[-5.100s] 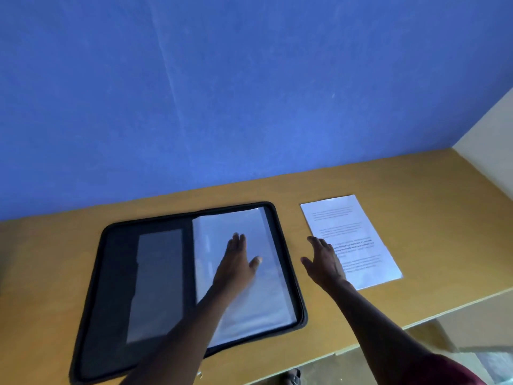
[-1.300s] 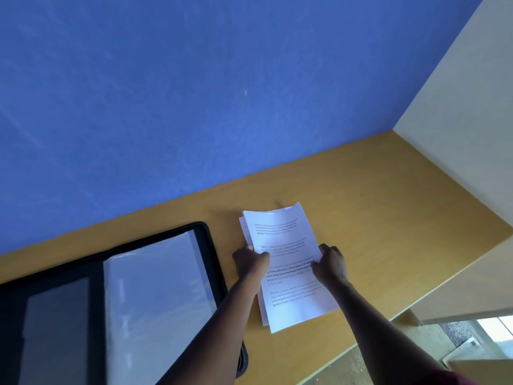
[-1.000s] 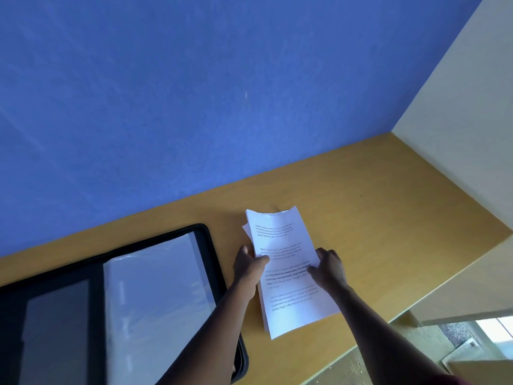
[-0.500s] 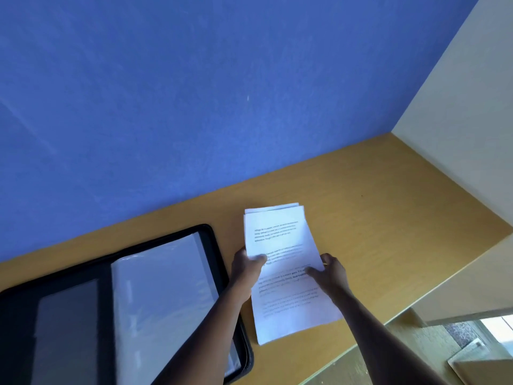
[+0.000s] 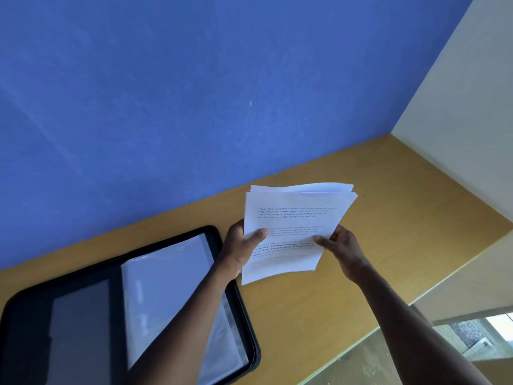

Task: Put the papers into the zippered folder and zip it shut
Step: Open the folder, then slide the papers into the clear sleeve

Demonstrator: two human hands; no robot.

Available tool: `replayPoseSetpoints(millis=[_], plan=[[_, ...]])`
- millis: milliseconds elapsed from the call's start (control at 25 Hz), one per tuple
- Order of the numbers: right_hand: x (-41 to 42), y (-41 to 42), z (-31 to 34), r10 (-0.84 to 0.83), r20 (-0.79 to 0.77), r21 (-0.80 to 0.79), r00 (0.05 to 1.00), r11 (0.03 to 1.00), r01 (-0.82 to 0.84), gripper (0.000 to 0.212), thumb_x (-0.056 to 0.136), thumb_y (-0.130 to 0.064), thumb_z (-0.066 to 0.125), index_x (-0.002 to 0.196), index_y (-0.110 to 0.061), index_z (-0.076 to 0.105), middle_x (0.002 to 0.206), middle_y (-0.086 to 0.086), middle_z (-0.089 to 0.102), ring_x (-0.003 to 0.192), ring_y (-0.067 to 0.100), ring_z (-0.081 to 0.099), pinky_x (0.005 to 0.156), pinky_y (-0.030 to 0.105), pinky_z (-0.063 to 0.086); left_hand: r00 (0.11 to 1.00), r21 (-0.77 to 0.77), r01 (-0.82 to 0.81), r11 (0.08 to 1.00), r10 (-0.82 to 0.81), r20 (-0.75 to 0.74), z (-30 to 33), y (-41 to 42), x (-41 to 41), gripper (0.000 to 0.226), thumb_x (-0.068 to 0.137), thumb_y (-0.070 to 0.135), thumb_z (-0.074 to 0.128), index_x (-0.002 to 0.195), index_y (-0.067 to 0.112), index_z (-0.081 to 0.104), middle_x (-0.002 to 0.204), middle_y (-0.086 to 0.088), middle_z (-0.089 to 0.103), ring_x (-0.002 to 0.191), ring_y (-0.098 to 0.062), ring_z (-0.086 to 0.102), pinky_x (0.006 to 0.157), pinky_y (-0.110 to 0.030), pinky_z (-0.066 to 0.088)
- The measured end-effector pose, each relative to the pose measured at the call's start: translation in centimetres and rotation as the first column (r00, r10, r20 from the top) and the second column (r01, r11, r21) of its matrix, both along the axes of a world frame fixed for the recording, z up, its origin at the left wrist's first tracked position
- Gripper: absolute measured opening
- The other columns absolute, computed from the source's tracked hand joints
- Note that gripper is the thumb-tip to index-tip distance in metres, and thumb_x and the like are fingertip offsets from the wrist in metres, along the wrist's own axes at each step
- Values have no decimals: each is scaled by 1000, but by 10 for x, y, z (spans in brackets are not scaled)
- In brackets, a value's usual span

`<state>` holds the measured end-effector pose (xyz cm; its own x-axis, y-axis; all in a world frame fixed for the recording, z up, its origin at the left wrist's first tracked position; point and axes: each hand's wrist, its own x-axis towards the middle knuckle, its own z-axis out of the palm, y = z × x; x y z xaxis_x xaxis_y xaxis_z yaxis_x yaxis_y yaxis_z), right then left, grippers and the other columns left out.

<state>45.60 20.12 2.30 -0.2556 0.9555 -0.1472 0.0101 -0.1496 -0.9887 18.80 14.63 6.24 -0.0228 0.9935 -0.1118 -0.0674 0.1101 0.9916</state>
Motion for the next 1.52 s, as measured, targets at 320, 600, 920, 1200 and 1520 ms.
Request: replayPoseSetpoints(millis=[320,600,920,1200,1520], plan=[[-5,-8,5,-90,7,12,996,996,90,26,85,3,68,110,-7,66,108,14,73,95,23,68,85,39,54,1000,2,-13,1000,13,-13,-9,-11,0,18,92,19,70,105,30,72,108,12,76,100,-7,71,74,-14,53],[-7,-14,-1,-80,79,-10,994,997,81,25,83,3,72,105,-7,68,104,17,74,89,25,66,78,42,53,983,-76,-57,996,43,-179,-26,-16,5,17,89,17,69,93,33,72,96,16,76,89,-1,70,69,-14,53],[-11,-3,0,-114,83,-6,990,993,115,27,83,2,72,109,-2,67,105,15,73,91,23,66,80,39,52,962,-73,-171,983,150,-226,-32,-17,10,19,89,20,69,104,31,70,98,16,74,88,8,67,68,-7,51],[-23,12,3,-83,136,-19,987,996,87,23,85,4,69,106,-3,69,99,7,74,84,17,68,70,24,55,943,-116,-225,967,186,-275,-38,-14,12,24,92,22,67,115,21,70,102,12,72,87,8,65,64,-6,49],[-20,11,-3,-65,188,-65,980,995,78,21,85,0,70,105,-8,69,102,8,74,90,25,67,79,40,54,926,-180,-214,960,141,-351,-41,-9,16,25,94,29,65,114,15,69,101,4,72,84,-8,67,57,-12,50]])
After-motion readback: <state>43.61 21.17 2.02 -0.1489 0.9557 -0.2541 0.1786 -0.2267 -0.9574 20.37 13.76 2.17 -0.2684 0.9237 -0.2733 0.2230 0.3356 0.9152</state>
